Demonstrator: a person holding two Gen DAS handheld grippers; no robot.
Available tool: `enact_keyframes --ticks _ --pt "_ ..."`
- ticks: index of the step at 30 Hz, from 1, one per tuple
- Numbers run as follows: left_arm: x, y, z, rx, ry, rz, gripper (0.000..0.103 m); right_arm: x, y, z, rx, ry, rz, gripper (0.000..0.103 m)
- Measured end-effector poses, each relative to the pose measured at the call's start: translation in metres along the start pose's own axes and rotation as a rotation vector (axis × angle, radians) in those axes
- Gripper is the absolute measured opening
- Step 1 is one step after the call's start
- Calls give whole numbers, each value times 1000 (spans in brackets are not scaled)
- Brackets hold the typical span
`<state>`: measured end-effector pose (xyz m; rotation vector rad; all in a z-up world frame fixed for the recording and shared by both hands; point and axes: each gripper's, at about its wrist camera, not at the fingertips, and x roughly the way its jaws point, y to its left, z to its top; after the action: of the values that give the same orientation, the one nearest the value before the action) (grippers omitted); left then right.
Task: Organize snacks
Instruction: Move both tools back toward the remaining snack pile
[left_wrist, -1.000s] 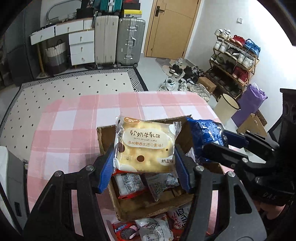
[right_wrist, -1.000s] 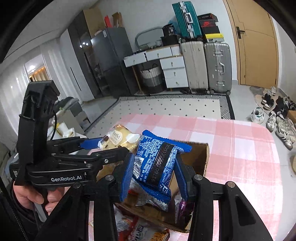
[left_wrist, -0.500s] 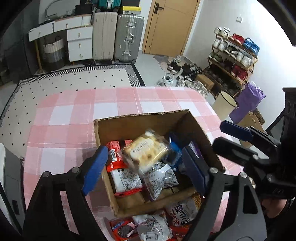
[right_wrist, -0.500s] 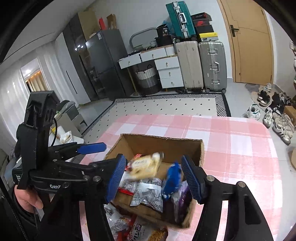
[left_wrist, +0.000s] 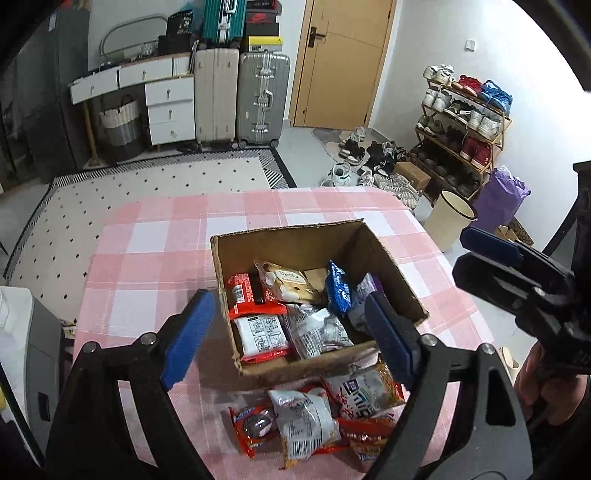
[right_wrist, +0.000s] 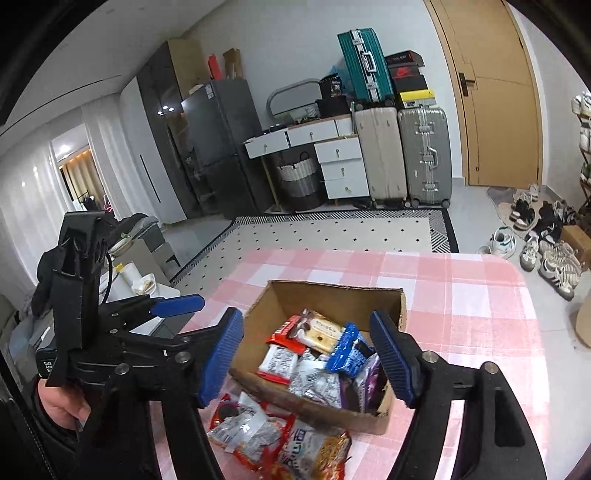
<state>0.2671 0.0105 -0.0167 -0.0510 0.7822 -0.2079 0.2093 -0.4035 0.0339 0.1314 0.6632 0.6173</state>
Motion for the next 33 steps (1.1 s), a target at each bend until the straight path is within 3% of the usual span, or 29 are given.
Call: enact_keyframes --ticks 6,9,15,22,24,33 --pt "-37 -5 -10 9 -43 19 88 -20 19 -7 -29 -12 6 79" --pt "-51 -7 -17 4 -46 16 89 -33 27 -13 -38 -31 3 86" --pt "-79 -14 -38 8 -66 29 93 -56 38 -25 -45 -48 1 88" --pt "-109 -20 -67 12 -107 51 97 -80 46 -48 -32 -59 -46 98" --pt "-118 -18 -74 -3 -121 66 102 -86 47 -53 -25 -62 -50 99" --pt "-142 -12 -110 -32 -136 63 102 -104 56 -89 -30 -56 -63 100"
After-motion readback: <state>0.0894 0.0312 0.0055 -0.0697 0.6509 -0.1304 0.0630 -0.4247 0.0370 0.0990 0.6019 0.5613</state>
